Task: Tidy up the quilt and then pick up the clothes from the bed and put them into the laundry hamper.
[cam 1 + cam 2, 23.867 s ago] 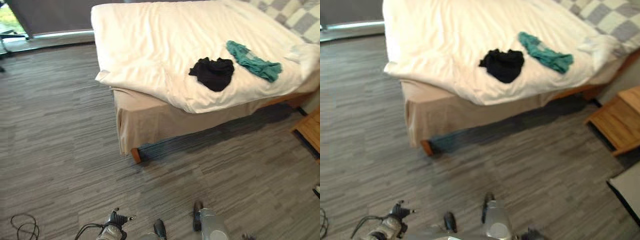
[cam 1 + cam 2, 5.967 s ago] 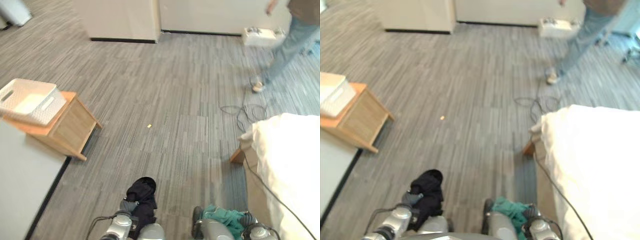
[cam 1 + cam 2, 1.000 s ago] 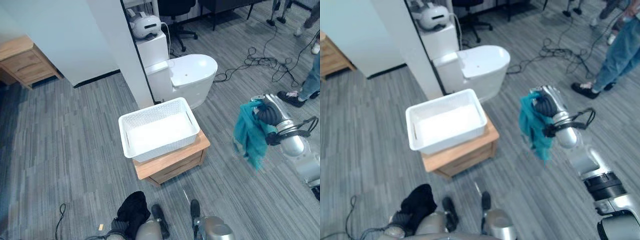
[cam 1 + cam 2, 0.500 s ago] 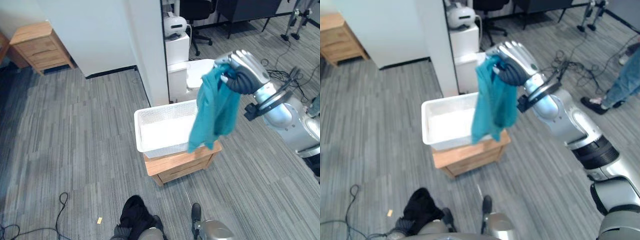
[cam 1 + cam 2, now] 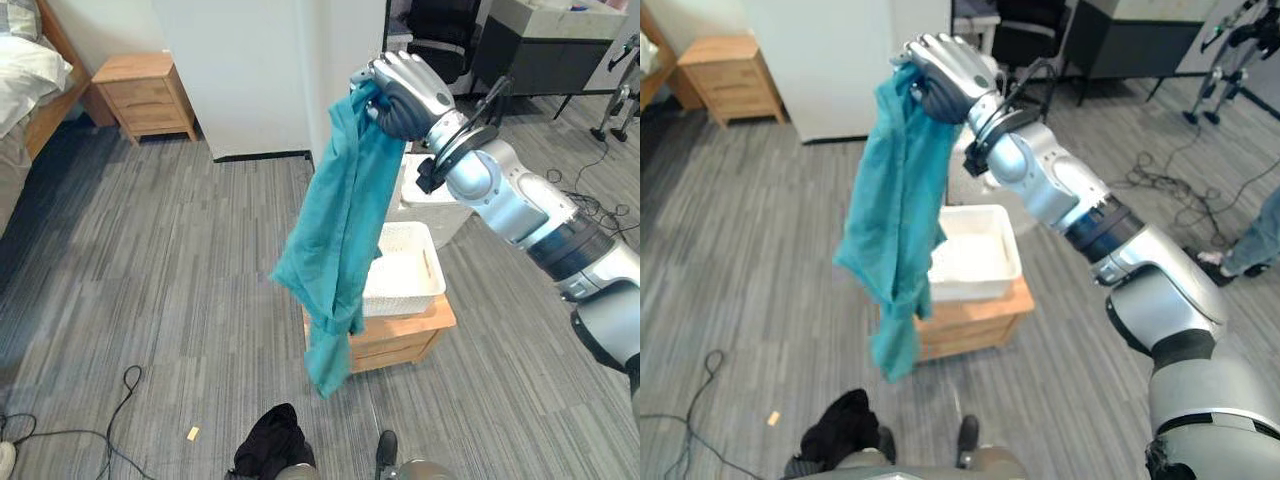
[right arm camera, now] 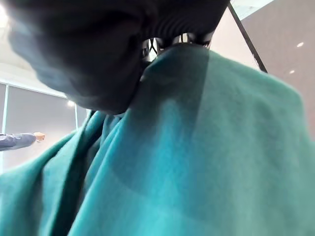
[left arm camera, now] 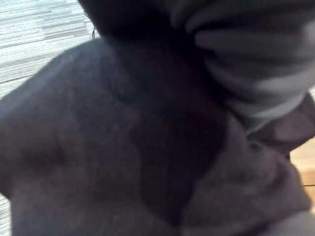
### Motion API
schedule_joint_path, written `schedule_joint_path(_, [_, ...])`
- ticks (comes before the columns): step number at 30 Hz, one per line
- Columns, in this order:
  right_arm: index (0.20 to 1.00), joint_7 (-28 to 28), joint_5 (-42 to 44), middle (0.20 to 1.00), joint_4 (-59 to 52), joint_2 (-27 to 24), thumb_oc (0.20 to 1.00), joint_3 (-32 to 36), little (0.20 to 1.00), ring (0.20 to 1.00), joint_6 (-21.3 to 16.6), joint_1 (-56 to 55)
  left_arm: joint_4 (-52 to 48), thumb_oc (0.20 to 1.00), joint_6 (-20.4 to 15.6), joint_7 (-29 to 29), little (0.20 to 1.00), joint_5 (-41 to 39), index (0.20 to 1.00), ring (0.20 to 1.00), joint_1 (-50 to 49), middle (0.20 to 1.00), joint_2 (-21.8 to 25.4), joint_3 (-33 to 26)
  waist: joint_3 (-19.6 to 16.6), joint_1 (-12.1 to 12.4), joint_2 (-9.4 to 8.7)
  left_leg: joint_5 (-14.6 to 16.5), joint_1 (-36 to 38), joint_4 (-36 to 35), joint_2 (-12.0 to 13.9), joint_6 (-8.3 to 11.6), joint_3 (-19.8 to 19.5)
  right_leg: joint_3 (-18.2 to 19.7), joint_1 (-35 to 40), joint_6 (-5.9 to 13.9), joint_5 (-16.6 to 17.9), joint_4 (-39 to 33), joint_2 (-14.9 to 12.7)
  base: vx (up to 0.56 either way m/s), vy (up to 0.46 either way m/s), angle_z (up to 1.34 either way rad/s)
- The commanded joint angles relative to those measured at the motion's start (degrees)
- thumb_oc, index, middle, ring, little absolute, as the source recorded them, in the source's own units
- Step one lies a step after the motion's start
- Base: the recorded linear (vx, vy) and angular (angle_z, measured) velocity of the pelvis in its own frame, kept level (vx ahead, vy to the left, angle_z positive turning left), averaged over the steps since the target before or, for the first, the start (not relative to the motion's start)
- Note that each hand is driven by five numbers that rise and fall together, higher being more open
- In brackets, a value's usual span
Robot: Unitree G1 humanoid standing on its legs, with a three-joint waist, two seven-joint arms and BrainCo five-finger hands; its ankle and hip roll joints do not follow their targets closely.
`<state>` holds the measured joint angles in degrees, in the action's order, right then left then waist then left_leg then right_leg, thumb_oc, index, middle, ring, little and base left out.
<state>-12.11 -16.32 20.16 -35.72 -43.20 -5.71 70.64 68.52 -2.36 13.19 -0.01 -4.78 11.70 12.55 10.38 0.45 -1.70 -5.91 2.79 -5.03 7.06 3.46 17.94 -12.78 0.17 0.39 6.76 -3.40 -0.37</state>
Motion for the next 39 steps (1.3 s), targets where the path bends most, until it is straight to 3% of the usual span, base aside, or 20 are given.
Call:
schedule_joint_path(1, [0.200, -2.98, -2.00, 0.200, 5.89, -2.36, 0.200, -0.39, 0.200, 0.200, 0.93, 11.00, 1.99, 0.200, -1.32, 0.71, 0.200, -2.14, 0.200, 0.200, 2.60, 0.200, 2.51, 3.11, 3.10, 1.71, -1.62, 4.07, 2.77, 0.03, 0.63, 3.17, 0.36, 2.82, 2.52, 6.92, -11.33, 2.92, -3.99, -0.01, 0.002, 0.11])
schedule_joint_path(12, [0.200, -4.68, -2.62, 0.200, 12.47, -3.36, 0.200, -5.31, 0.200, 0.200, 1.31, 19.14, 1.56, 0.200, -2.59, 0.51, 0.200, -2.93, 0.200, 0.200, 2.72, 0.200, 3.03, 3.68, 3.56, 2.36, -1.29, 3.05, 0.47, 0.03, 0.71, 3.77, -1.44, 1.20, 1.93, 7.18, -10.80, 1.96, -4.14, -0.01, 0.002, 0.10])
schedule_joint_path(19, [0.200, -1.59, -1.97, 0.200, 12.68, -1.70, 0.200, -4.91, 0.200, 0.200, 1.19, 13.29, 0.89, 0.200, -2.32, -0.08, 0.200, -3.29, 0.200, 0.200, 3.92, 0.200, 2.33, 4.35, 4.18, 2.49, -0.97, 2.98, -0.06, 0.03, 0.57, 3.82, -2.22, 0.82, 1.83, 6.98, -10.88, 2.03, -4.19, 0.00, -0.001, 0.02])
schedule_joint_path(20, [0.432, -0.57, -2.57, 0.432, 13.40, -0.92, 0.432, -4.44, 0.432, 0.432, 1.20, 10.15, 0.58, 0.200, -2.24, -0.25, 0.200, -3.10, 0.200, 0.200, 4.03, 0.200, 2.18, 4.55, 4.37, 2.61, -0.73, 3.00, -0.08, 0.03, 0.51, 3.78, -2.28, 0.82, 1.84, 6.96, -10.87, 2.04, -4.23, 0.00, 0.000, 0.00])
schedule_joint_path(21, [1.000, 1.12, -4.51, 1.000, 15.98, 0.44, 1.000, -4.29, 1.000, 1.000, 1.47, 4.95, 0.10, 0.200, -2.16, -0.49, 0.200, -2.58, 0.200, 0.200, 4.55, 0.200, 1.98, 4.86, 4.89, 2.69, -0.17, 3.03, -0.11, 0.03, 0.46, 3.71, -2.24, 0.97, 1.75, 6.99, -10.89, 2.07, -4.30, -0.04, -0.004, 0.00])
schedule_joint_path(25, [1.000, 1.53, -12.22, 1.000, 21.04, 2.26, 1.000, -4.70, 1.000, 1.000, 3.06, -1.23, -1.79, 0.200, -2.39, -0.39, 0.200, -1.81, 0.200, 0.200, 5.73, 0.200, 2.14, 5.90, 5.76, 2.67, 1.03, 2.99, -0.37, 0.03, 0.42, 3.67, -2.05, 1.21, 1.31, 7.13, -10.64, 1.81, -4.45, 0.00, 0.000, 0.00])
schedule_joint_path(31, [1.000, 1.54, -16.42, 1.000, 28.21, 4.52, 1.000, -4.58, 1.000, 1.000, 3.73, -5.87, -6.18, 0.200, -4.04, -0.26, 0.200, -1.51, 0.200, 0.200, 7.80, 0.200, 2.88, 7.97, 6.01, 2.40, 2.04, 2.96, -0.38, 0.03, 0.49, 3.76, -1.94, 1.10, 1.41, 7.19, -10.42, 1.40, -4.49, 0.00, 0.004, -0.01])
schedule_joint_path(39, [1.000, -0.80, -14.67, 1.000, 30.78, 0.28, 1.000, 0.46, 1.000, 1.000, 4.43, -13.73, -18.43, 0.200, -7.08, 0.61, 0.200, -2.86, 0.200, 0.200, 9.28, 0.200, 4.71, 8.32, 5.89, 1.25, 2.00, 3.41, 0.17, 0.03, 0.42, 3.73, -1.91, 1.00, 2.22, 7.44, -10.24, 1.23, -4.79, -0.01, 0.003, 0.03])
